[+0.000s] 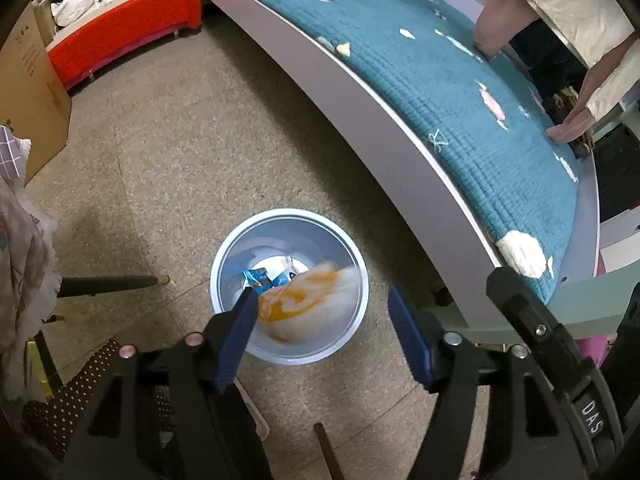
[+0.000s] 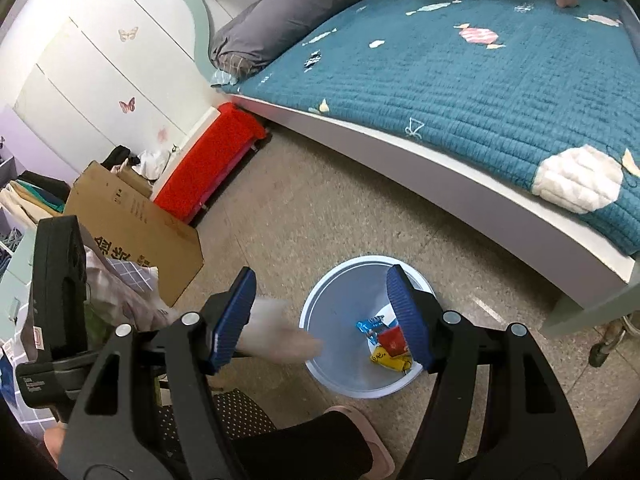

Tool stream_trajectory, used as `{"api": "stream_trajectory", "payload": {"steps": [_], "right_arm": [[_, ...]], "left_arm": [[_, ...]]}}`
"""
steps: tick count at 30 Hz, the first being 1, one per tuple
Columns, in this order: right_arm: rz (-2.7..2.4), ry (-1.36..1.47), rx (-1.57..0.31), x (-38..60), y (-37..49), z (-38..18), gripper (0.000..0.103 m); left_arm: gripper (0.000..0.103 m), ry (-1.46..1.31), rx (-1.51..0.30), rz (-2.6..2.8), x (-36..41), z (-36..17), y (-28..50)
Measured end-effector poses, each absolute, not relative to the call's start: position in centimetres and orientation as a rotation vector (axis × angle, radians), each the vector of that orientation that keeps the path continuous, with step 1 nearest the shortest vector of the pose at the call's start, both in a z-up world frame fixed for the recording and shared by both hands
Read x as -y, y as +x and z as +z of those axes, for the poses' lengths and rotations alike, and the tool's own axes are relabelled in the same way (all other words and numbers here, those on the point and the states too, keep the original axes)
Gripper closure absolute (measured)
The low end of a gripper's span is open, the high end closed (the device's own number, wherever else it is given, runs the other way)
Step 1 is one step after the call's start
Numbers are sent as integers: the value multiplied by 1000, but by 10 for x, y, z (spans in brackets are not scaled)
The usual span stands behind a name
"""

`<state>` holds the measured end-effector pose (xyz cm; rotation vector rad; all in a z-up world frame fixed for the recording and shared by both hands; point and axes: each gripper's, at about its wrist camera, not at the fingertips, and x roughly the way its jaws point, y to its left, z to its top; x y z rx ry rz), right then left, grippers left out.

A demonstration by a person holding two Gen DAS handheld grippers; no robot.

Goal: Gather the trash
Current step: 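Carry both bags over the blue bin and open both grippers to drop them, then move both tools back toward the table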

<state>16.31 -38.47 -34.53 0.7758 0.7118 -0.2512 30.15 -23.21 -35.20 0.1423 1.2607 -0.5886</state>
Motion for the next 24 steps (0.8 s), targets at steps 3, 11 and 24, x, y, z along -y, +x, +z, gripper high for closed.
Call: {"api": "stream_trajectory", "payload": {"steps": [3, 11, 24], "right_arm": [[-247, 784, -712, 385, 162, -343, 36], [-221, 771, -689, 375, 153, -325, 36], [-160, 691, -529, 342, 124, -232, 33]], "left_arm": [[37, 142, -1259, -588, 231, -348, 300], [37, 154, -1224, -571, 215, -322, 285], [31, 184, -880, -517, 163, -191, 225]]}}
